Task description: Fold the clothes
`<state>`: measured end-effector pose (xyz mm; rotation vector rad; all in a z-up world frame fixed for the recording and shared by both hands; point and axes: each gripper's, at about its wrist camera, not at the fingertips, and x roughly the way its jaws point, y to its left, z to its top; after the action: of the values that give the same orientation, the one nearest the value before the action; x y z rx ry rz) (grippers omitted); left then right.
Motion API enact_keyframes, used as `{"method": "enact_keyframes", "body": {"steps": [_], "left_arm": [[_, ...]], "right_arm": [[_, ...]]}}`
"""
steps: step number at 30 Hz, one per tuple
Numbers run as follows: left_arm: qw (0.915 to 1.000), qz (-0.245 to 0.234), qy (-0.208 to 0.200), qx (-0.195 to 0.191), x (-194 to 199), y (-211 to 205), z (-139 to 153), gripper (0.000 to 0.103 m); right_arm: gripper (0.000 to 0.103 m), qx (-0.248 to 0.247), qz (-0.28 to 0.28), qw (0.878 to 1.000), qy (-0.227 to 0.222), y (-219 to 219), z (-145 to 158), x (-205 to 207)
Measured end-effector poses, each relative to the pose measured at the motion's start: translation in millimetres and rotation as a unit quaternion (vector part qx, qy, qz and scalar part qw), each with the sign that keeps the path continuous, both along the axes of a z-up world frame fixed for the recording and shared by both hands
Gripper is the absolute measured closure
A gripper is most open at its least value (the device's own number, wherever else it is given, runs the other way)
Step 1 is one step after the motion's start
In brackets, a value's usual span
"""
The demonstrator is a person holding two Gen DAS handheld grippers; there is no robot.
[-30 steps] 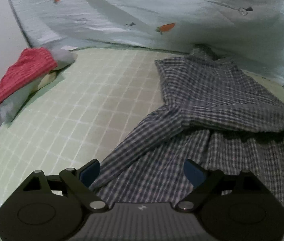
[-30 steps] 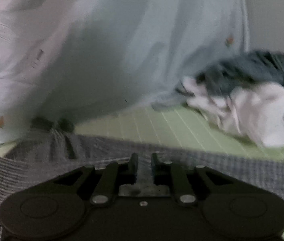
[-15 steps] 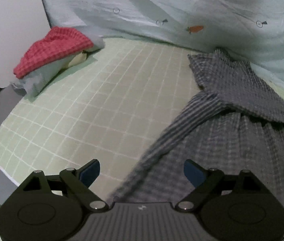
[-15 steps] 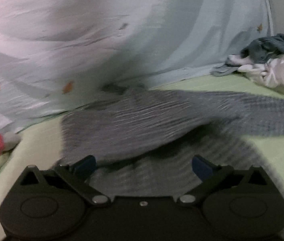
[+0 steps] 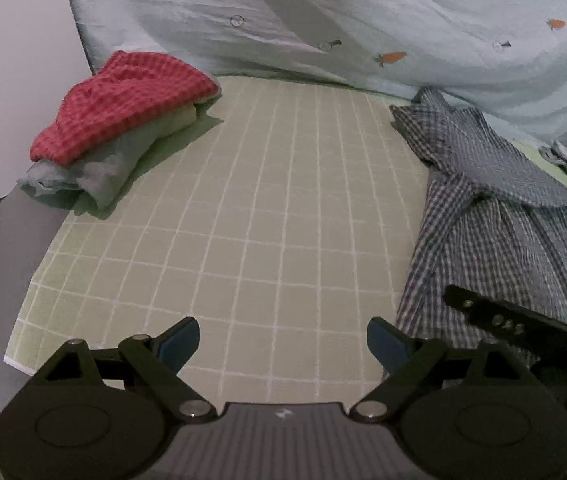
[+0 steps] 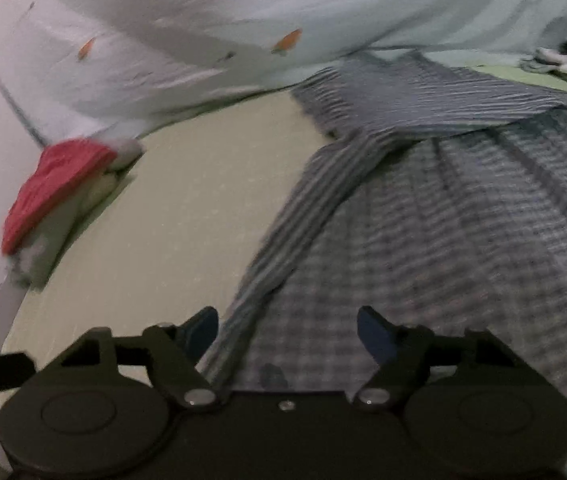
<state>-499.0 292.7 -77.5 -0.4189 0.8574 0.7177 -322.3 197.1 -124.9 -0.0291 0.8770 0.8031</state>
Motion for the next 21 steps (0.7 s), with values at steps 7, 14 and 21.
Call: {"method": "enact_keyframes", "body": {"steps": [7, 14, 21], "left_arm": [[0.9996, -0.023, -0.007, -0.012, -12, 9, -3, 0.012], [0.9995, -0.027, -0.015, -0.001, -18, 6, 1, 0.012], [0.9996, -0.008, -0.025, -0.009, -8, 1, 1, 0.012]], "right_arm": [[0.059, -0.014, 0.064, 0.998, 0.012, 18, -7, -38], [0.098, 0.014, 0.068, 0.997, 0.022, 2, 1, -27], [0.100, 0.043, 0.072, 0.996, 0.033, -14, 9, -16]]}}
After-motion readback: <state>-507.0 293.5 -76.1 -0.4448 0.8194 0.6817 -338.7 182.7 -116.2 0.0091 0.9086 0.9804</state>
